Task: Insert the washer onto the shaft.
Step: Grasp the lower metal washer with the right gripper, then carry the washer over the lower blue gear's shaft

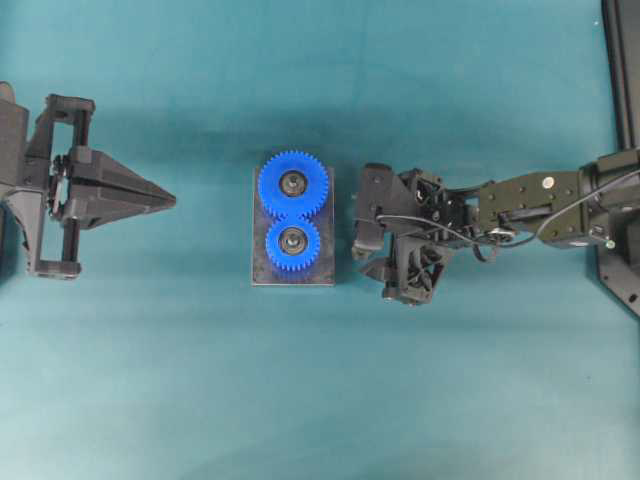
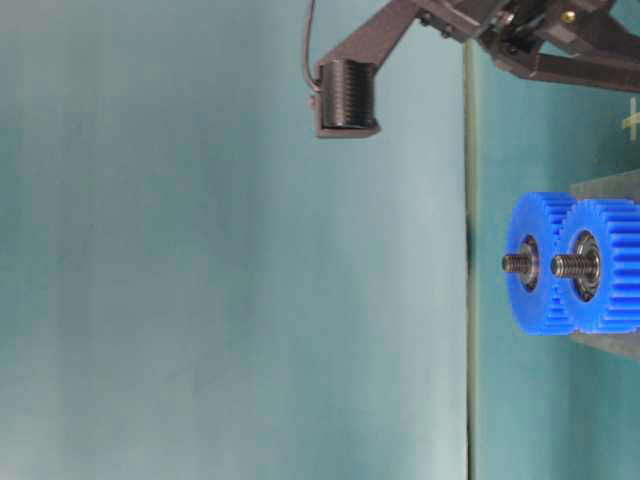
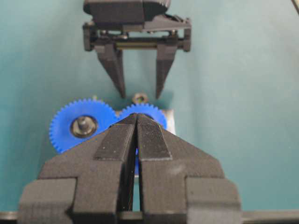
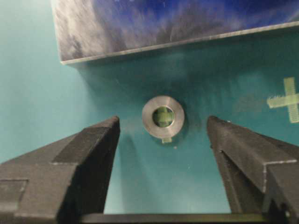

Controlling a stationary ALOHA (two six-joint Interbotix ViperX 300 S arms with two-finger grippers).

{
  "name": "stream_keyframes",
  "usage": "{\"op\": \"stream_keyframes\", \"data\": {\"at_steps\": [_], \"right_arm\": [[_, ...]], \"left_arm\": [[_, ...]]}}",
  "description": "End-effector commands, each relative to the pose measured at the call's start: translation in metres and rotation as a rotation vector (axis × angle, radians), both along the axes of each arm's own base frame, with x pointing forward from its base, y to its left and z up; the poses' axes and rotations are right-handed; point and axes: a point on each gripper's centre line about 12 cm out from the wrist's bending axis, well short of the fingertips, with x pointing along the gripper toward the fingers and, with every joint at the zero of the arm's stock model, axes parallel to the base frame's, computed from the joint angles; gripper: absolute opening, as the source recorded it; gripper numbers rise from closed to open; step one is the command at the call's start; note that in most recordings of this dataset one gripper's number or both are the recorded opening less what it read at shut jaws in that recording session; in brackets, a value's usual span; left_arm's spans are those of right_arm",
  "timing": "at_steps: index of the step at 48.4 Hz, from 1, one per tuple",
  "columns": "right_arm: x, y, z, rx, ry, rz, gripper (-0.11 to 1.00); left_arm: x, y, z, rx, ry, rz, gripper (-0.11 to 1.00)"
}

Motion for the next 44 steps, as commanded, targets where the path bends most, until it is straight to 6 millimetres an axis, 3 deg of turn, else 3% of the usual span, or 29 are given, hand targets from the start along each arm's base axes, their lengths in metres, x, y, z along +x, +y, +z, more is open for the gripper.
{"op": "stream_keyframes", "data": {"at_steps": [1,8,18,32,40,44], "right_arm": [[0.007,0.0,0.005,0.005,-0.029,-0.007,0.76],[0.009,0.001,0.003,0.005,-0.023,-0.006,0.74],[0.009,0.002,0.002,0.009,-0.017,-0.01,0.58],[0.006,0.007,-0.002,0.009,0.014,0.007,0.45],[0.007,0.01,0.002,0.011,0.002,0.016,0.33],[0.011,0.012,0.01,0.011,-0.023,0.019,0.33]], "left_arm": [[0.003,0.0,0.013,0.001,-0.041,-0.002,0.0],[0.003,0.0,0.015,0.001,-0.046,-0.002,0.0],[0.004,0.0,0.019,0.001,-0.055,-0.002,0.0],[0.004,0.0,0.019,0.001,-0.057,-0.002,0.0],[0.005,0.0,0.018,0.001,-0.054,-0.002,0.0],[0.005,0.0,0.018,0.001,-0.052,-0.002,0.0]]}}
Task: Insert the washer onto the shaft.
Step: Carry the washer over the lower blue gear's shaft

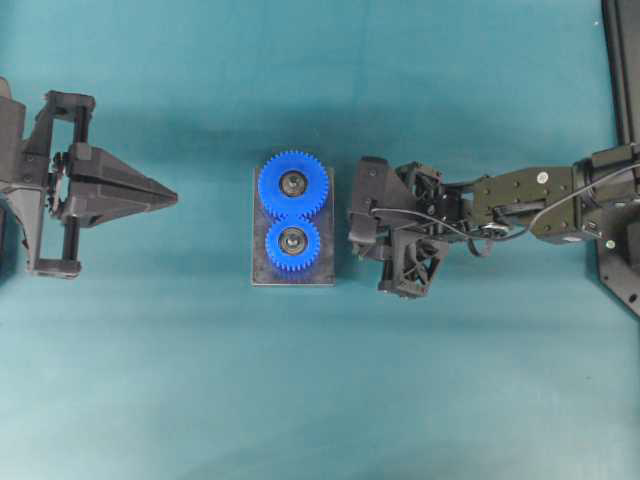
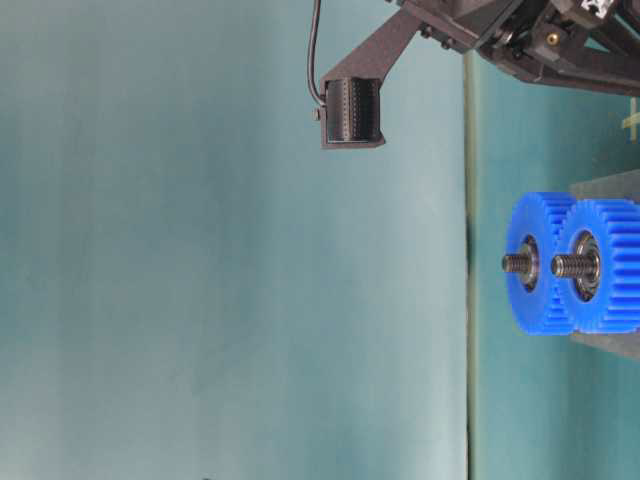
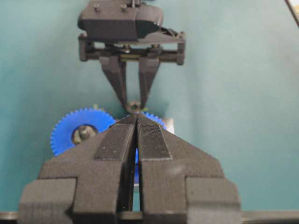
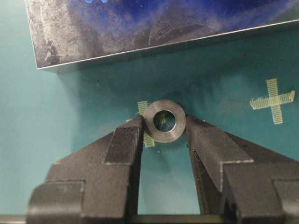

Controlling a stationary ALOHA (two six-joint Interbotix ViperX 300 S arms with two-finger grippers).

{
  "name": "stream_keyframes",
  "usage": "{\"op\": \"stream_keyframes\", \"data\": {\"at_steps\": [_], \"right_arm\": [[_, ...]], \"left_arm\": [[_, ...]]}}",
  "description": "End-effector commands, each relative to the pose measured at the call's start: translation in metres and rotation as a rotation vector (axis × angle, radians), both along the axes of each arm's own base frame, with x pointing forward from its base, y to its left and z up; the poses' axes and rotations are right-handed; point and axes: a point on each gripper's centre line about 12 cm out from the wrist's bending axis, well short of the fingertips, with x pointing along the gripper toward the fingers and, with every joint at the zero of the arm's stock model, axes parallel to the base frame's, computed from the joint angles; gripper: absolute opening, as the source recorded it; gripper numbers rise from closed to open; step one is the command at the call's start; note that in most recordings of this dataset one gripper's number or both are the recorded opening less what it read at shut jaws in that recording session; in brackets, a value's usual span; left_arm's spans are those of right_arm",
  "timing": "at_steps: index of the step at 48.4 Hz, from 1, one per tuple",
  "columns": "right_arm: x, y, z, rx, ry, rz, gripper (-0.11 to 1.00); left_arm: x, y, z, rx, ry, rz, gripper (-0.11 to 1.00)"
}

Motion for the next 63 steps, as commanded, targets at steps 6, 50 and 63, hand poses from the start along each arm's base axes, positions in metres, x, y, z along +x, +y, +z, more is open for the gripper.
{"op": "stream_keyframes", "data": {"at_steps": [6,50,63], "right_arm": [[0.013,0.015,0.027,0.012,-0.076,0.027,0.33],[0.068,0.009,0.098,-0.062,-0.14,0.093,0.33],[0.079,0.006,0.094,-0.08,-0.152,0.109,0.33]], "left_arm": [[0.003,0.0,0.011,-0.001,-0.035,-0.002,0.0],[0.002,0.0,0.01,-0.001,-0.034,-0.002,0.0],[0.001,0.0,0.011,0.001,-0.038,-0.002,0.0]]}}
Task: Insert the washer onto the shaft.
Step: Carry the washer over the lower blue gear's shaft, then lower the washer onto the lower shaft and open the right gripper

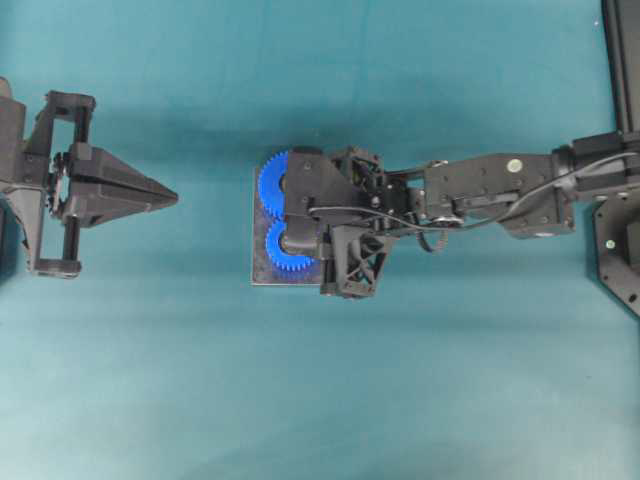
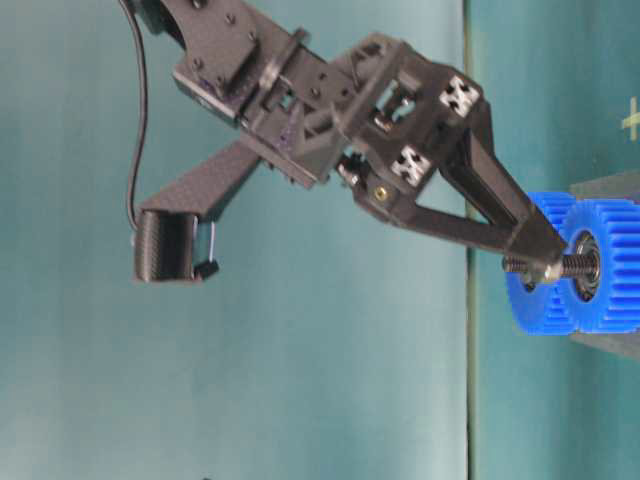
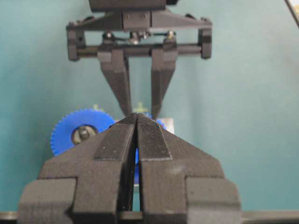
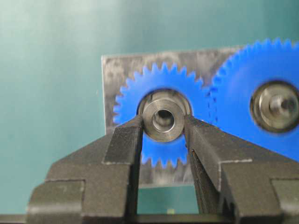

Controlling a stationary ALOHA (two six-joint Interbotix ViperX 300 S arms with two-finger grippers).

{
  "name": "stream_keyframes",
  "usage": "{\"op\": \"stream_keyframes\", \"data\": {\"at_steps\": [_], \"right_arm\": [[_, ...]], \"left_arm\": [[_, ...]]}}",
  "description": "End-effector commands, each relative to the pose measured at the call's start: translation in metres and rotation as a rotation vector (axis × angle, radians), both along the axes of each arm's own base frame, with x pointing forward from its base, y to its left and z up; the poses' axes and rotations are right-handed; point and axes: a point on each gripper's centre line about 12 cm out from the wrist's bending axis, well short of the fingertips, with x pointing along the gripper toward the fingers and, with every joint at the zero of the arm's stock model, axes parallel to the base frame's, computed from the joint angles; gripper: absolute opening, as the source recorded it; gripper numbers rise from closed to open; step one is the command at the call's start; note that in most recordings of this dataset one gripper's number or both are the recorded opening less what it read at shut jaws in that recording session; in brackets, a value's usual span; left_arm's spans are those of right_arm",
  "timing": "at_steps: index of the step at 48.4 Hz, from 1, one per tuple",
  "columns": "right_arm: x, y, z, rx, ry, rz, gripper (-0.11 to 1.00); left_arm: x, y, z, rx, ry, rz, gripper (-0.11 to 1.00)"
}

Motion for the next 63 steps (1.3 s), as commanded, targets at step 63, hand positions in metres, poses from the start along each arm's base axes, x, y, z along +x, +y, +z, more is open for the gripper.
{"op": "stream_keyframes", "data": {"at_steps": [63], "right_arm": [[0.008,-0.013,0.01,-0.009,-0.014,-0.02,0.58]], "left_arm": [[0.001,0.0,0.006,0.0,-0.023,-0.002,0.0]]}}
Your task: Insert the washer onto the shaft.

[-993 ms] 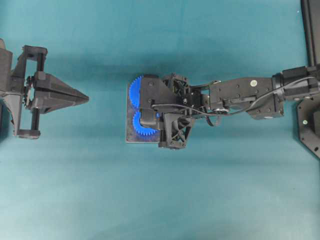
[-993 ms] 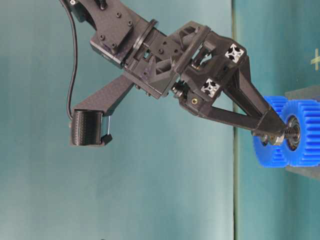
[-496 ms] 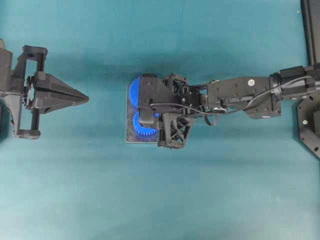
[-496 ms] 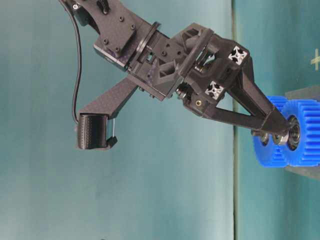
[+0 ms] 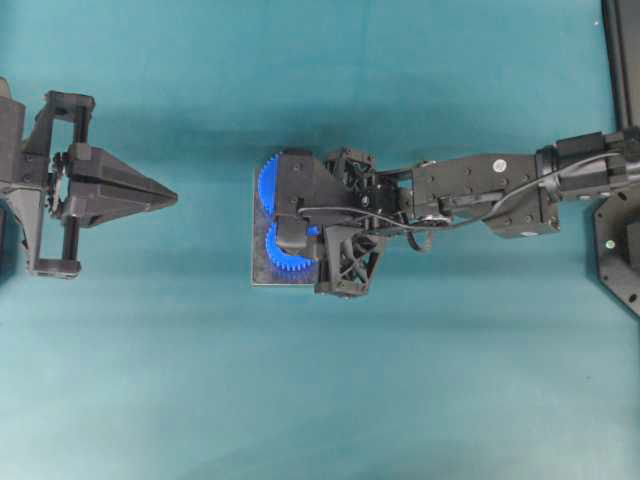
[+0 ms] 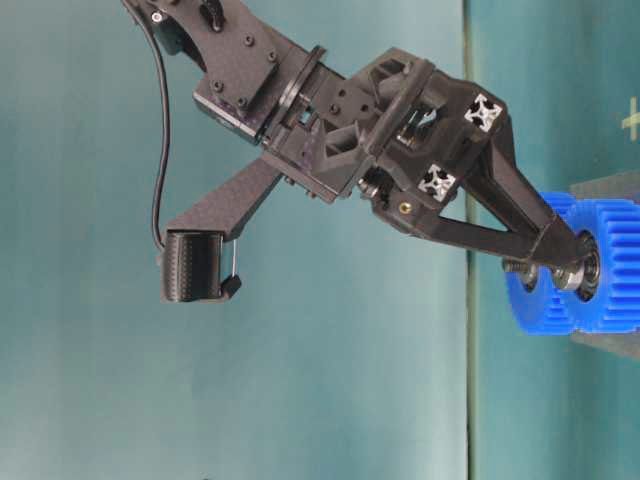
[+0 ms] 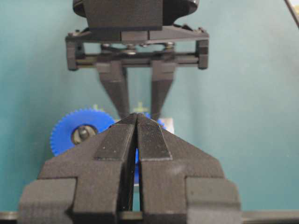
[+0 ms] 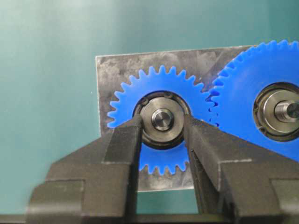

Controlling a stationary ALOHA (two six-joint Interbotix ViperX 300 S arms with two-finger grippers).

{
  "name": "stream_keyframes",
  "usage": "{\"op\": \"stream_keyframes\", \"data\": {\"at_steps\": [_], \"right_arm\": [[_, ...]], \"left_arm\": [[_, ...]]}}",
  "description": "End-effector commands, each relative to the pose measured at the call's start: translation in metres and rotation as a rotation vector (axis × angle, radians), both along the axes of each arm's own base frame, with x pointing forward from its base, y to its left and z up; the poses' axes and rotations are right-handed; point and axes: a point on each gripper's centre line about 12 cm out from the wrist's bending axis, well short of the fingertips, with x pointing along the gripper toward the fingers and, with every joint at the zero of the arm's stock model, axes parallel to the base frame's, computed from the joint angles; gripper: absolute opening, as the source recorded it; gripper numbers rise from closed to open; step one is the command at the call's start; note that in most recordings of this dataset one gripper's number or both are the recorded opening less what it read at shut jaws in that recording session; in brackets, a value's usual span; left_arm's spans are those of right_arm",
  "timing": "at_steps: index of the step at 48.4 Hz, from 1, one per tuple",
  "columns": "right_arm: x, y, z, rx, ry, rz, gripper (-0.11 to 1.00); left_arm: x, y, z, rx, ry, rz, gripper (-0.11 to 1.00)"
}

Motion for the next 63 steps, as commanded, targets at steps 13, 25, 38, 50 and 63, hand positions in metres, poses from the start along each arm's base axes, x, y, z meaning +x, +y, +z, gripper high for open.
{"op": "stream_keyframes", "data": {"at_steps": [13,25,38,50,63], "right_arm": [[0.003,-0.011,0.03,-0.005,-0.075,-0.022,0.69],[-0.002,-0.013,0.033,-0.004,-0.066,-0.028,0.69],[-0.012,-0.02,0.036,-0.006,-0.011,-0.041,0.69],[-0.015,-0.021,0.039,-0.007,-0.007,-0.045,0.69],[-0.024,-0.024,0.042,-0.007,0.032,-0.051,0.69]], "left_arm": [[0.0,0.0,0.004,-0.027,-0.018,0.006,0.0],[0.0,0.0,0.003,-0.036,-0.016,0.008,0.0],[-0.002,0.0,-0.001,-0.025,0.016,0.006,0.0],[-0.006,-0.001,-0.011,-0.02,0.141,0.007,0.0],[-0.007,-0.003,-0.017,-0.016,0.212,-0.001,0.0]]}}
